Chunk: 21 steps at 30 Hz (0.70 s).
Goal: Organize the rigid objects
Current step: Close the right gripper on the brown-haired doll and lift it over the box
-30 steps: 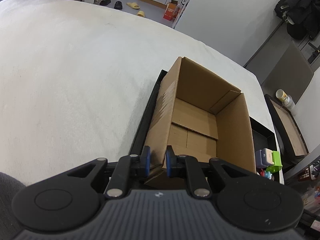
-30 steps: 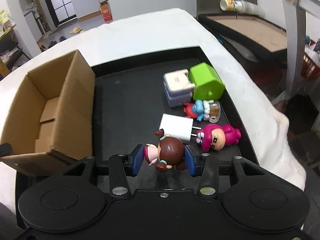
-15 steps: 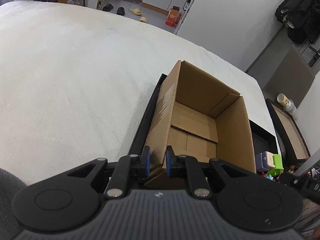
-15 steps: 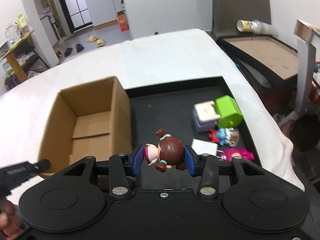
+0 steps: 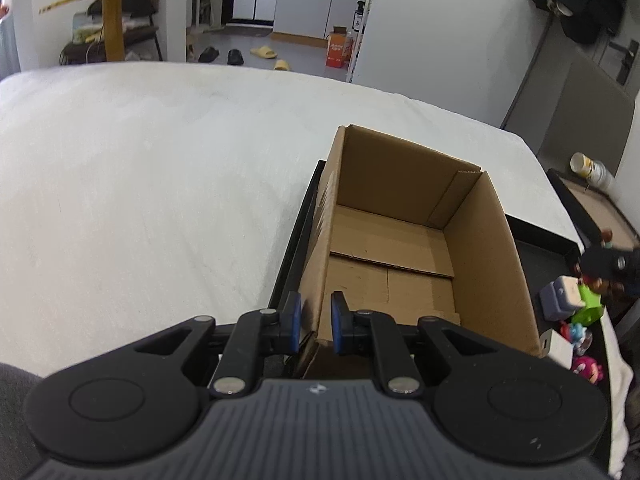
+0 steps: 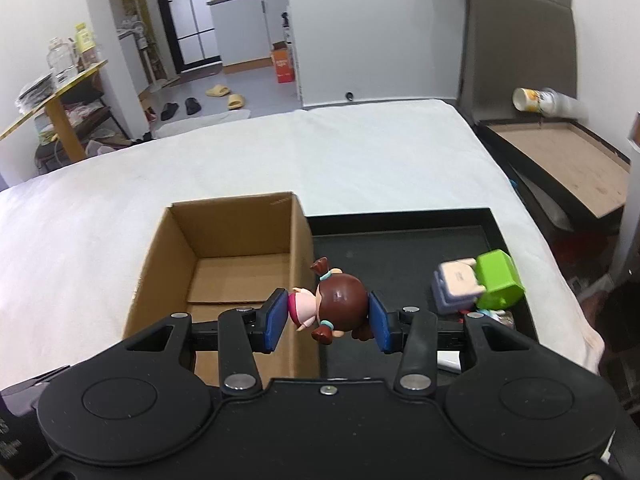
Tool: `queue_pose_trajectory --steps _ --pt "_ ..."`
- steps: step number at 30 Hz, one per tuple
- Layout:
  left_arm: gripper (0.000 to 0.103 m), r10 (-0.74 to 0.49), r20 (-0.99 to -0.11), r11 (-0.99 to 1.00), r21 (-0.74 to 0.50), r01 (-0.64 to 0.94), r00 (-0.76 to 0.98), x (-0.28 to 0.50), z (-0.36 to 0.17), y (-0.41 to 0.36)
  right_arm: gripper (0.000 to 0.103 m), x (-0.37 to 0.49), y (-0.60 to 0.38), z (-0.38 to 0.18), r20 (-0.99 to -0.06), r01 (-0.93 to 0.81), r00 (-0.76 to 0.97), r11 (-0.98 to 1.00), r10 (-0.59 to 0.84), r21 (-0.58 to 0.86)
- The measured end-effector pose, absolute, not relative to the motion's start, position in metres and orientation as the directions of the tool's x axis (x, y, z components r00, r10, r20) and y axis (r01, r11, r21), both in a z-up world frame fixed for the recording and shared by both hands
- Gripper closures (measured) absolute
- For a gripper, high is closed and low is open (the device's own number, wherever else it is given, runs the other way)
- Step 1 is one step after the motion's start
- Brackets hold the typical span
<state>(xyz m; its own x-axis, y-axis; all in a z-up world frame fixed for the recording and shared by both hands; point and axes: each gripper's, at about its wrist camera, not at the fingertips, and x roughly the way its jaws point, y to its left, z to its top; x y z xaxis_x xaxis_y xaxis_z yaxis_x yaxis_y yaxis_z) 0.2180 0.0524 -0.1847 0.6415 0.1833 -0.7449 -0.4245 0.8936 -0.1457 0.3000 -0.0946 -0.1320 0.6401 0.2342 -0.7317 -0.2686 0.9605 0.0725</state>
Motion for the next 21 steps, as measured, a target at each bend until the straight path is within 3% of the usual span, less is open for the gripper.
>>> queue_pose_trajectory --steps 8,21 --pt "0.091 0.212 -0.731 0.904 -0.105 -0.414 0.649 0.218 -0.187 0.046 0.060 0.303 -0.074 -0.133 -0.715 -0.383 0.627 0.922 0.309 0.062" --pt "0.094 0.204 -0.726 0.898 -0.129 -0.420 0.657 0.218 -0.190 0.051 0.060 0.309 -0.028 -0.126 -0.686 -0.659 0.611 0.734 0.395 -0.164"
